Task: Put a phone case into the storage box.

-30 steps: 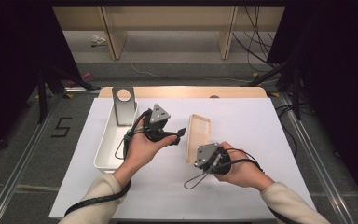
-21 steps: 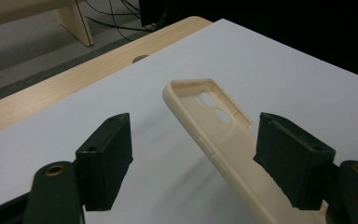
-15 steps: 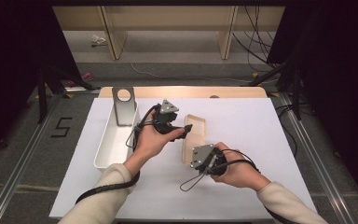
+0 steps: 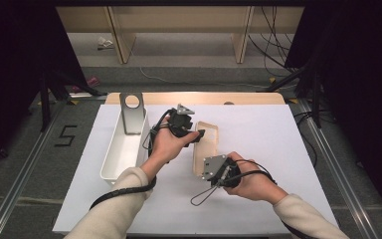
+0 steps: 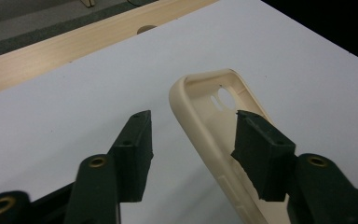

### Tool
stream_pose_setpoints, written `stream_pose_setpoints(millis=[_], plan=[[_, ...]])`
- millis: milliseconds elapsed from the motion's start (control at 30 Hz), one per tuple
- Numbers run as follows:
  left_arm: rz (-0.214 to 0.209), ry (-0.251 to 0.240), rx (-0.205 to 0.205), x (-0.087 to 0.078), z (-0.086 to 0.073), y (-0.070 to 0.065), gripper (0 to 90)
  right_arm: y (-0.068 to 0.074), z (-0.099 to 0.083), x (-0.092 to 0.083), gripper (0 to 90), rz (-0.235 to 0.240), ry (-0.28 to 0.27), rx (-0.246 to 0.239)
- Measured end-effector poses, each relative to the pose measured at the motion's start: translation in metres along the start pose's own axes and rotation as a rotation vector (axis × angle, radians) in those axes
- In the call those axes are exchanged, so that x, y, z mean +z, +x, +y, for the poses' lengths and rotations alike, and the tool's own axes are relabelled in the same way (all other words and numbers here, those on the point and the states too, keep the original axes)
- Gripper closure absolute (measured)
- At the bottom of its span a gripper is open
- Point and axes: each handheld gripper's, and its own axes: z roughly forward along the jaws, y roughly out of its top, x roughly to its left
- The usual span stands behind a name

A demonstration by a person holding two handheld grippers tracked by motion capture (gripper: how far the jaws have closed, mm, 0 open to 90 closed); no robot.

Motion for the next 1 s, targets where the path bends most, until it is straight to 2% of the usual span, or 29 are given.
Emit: stream_pose_setpoints(millis=[133,267,367,467,700,1000], plan=[[-0.004,0.007,-0.013,0.002,0.000,0.001,54.3,0.001,0.001,0.000,87.8,0.000,0.002,-0.010],[-0.006,-0.010,-0.024,0.001,0.001,0.002,64.6,0.002,0.001,0.002,87.8,0.006,0.013,-0.013],[-0.006,-0.011,-0.037,0.000,0.002,0.002,68.8,0.002,0.000,0.003,87.8,0.010,0.021,-0.014],[-0.024,-0.026,-0.064,-0.002,0.003,0.001,71.9,0.002,0.000,0.005,87.9,0.009,0.027,-0.022],[-0.054,-0.041,-0.085,-0.006,0.006,-0.006,78.5,0.002,-0.003,0.011,88.1,0.025,0.045,-0.025],[-0.082,-0.066,-0.082,-0.011,0.010,-0.013,82.7,0.000,-0.006,0.015,88.1,0.014,0.067,-0.025]])
